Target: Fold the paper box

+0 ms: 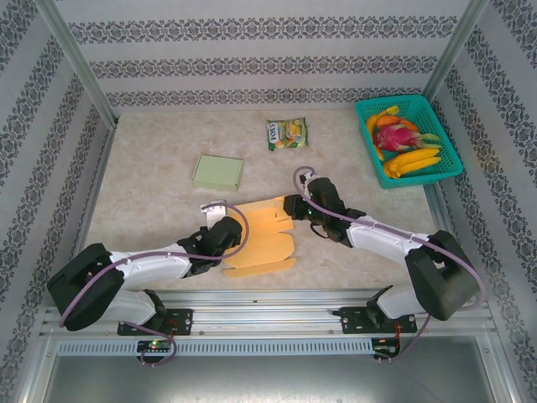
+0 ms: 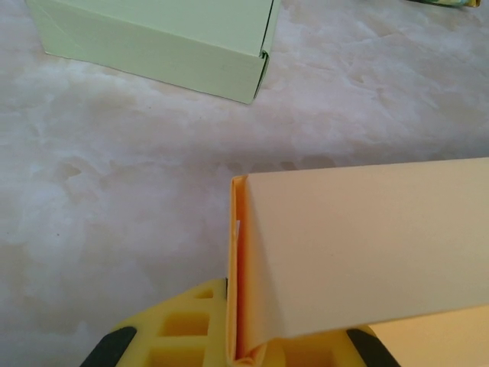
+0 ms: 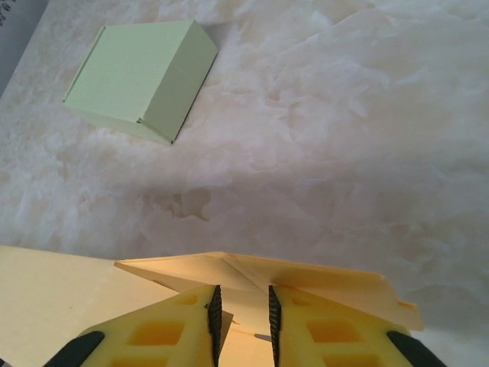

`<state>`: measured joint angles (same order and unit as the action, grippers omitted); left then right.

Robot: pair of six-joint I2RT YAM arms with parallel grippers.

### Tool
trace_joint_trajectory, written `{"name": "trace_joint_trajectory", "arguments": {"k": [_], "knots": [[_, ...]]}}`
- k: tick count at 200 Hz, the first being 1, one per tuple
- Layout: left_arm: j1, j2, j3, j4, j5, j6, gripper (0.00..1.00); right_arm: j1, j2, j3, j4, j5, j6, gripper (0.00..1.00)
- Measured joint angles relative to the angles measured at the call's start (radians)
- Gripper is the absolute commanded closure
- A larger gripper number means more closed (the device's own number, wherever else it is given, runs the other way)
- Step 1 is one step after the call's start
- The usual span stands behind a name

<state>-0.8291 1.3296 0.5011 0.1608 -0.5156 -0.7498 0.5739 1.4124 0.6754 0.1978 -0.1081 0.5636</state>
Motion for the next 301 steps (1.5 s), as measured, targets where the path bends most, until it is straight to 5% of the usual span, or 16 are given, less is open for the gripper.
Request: {"name": "trace_joint_trajectory", "arguments": {"k": [94,185,301], "knots": [[0.018,0.009,0.000,0.005,-0.016,-0.049,1.00,0.129,0.047,0.046,0.047,0.014,-0.018,0.71],[0.019,0.050,0.000,0.029,-0.047,-0.108,1.00,0.129,0.131,-0.042,0.397,-0.024,0.066,0.69],[-0.002,0.016,0.012,0.026,-0.057,-0.080,1.00,0.082,0.002,-0.059,-0.042,0.169,-0.056,0.52]]}}
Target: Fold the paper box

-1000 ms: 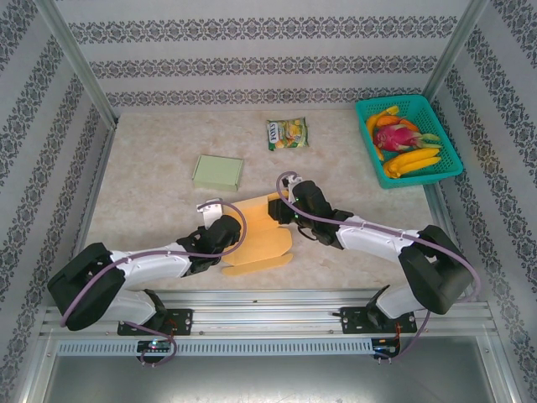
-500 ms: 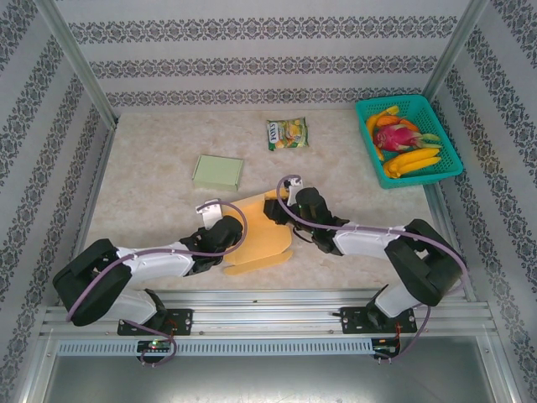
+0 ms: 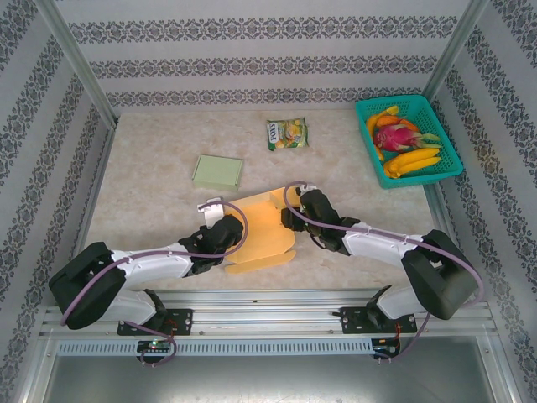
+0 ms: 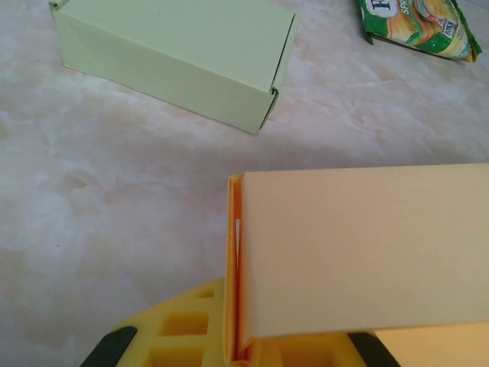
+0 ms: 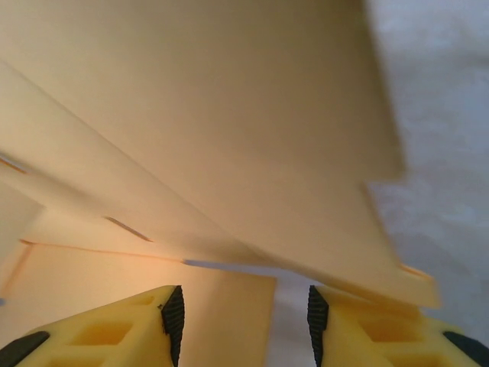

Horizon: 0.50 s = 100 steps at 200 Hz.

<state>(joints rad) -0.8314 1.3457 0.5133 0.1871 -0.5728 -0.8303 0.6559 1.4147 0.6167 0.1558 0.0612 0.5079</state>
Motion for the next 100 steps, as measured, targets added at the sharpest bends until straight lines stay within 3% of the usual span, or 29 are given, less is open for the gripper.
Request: {"name": "trace_joint_trajectory", "arguments": {"k": [21,47,100], "knots": [[0.000,0.000,0.002,-0.001,-0.001,0.003,1.00,0.000,0.008,0.020,-0.033,0.012,-0.008,0.53],[0.000,0.000,0.002,-0.001,0.000,0.004,1.00,0.000,0.023,0.031,-0.032,-0.001,-0.008,0.68],[0.000,0.029,0.017,-0.021,-0.013,0.004,1.00,-0.007,0.034,0.053,-0.037,-0.100,0.021,0.68]]}}
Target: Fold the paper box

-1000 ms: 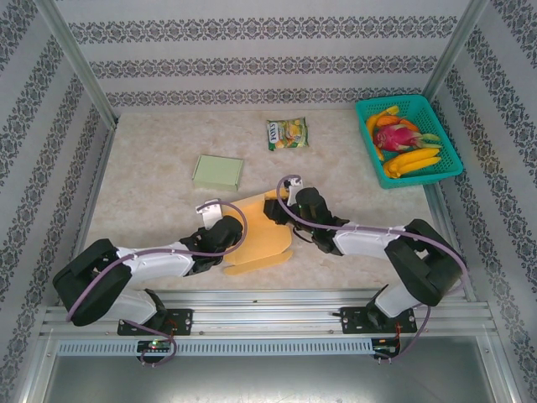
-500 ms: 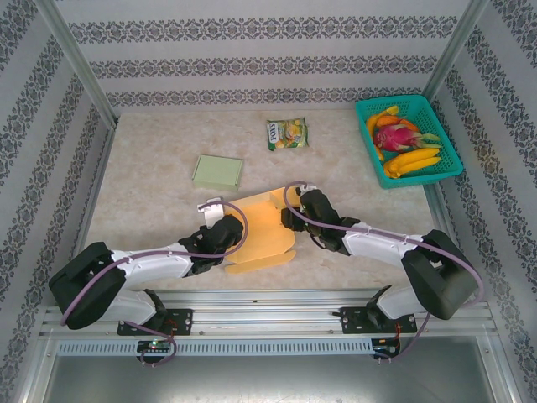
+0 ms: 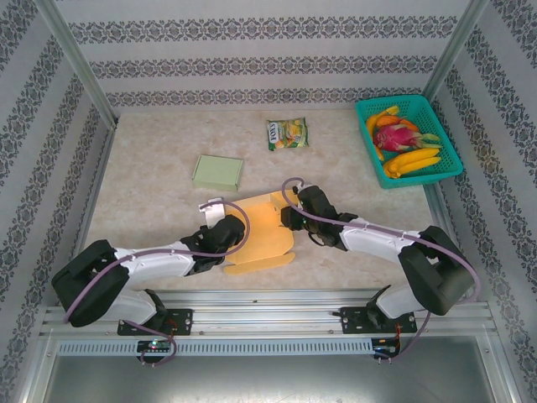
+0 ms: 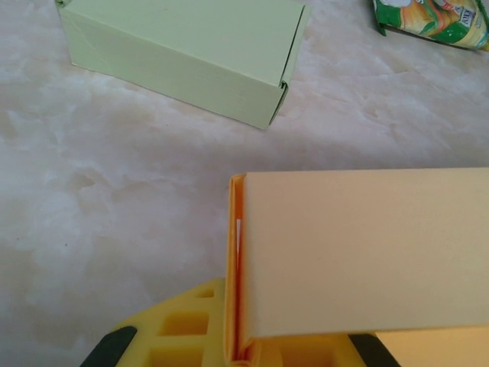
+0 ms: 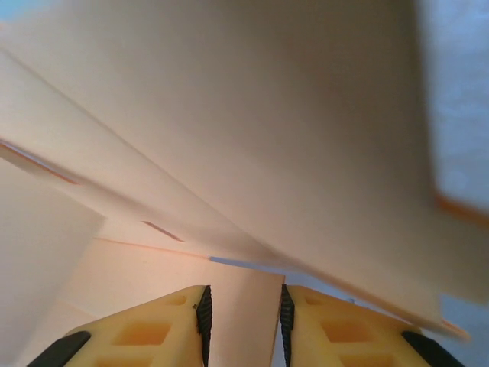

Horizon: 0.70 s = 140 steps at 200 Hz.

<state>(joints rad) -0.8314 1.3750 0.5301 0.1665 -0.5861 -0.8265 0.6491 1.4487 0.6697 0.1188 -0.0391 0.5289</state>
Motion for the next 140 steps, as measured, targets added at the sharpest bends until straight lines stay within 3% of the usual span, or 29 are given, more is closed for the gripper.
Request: {"name": "trace_joint_trajectory", "arguments": {"k": [83,140], "knots": [[-0.005,0.031,0.018,-0.011,-0.028,0.000,1.00,-0.006,0.080,0.039,0.043,-0.145,0.072,0.70],[-0.006,0.036,0.020,-0.036,-0.031,0.005,1.00,0.066,0.169,0.056,0.106,-0.167,0.095,0.66]]}}
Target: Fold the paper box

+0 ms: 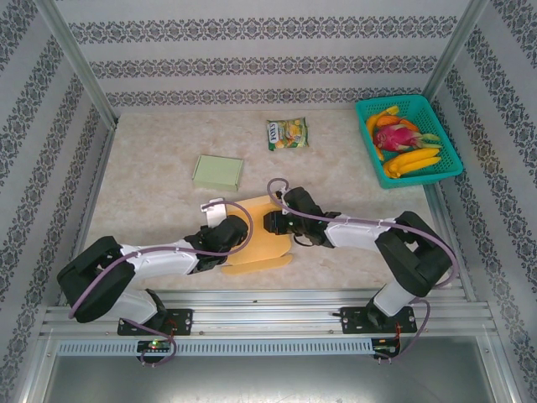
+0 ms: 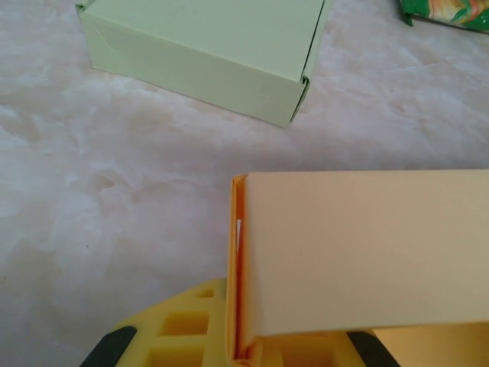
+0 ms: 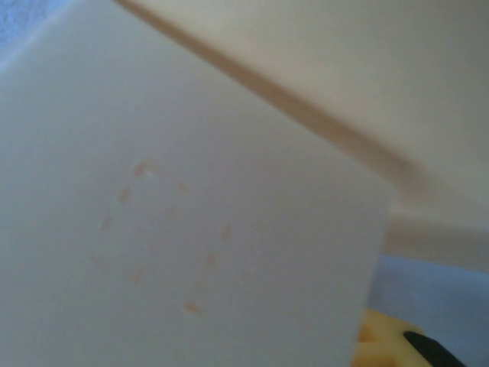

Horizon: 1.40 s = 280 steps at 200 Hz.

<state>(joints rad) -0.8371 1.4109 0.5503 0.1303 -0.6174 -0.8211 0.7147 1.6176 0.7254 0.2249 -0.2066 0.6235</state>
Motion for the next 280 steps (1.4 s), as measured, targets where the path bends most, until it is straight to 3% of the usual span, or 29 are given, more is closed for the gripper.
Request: {"name": "trace_joint_trajectory", "arguments": {"k": [95,197,235,280], "knots": [[-0.001,0.001,0.000,0.001,0.004,0.001,1.00,0.015,0.016,0.002,0.035,0.029,0.000,0.62],[-0.008,-0.043,0.000,0.021,-0.008,0.001,1.00,-0.022,-0.449,-0.129,-0.197,0.158,-0.146,0.53],[-0.005,-0.128,-0.048,0.069,0.000,0.064,1.00,-0.113,-0.664,-0.172,-0.290,0.255,-0.203,0.51],[0.017,-0.219,-0.119,0.122,0.041,0.146,1.00,-0.212,-0.788,-0.211,-0.311,0.269,-0.270,0.49]]}}
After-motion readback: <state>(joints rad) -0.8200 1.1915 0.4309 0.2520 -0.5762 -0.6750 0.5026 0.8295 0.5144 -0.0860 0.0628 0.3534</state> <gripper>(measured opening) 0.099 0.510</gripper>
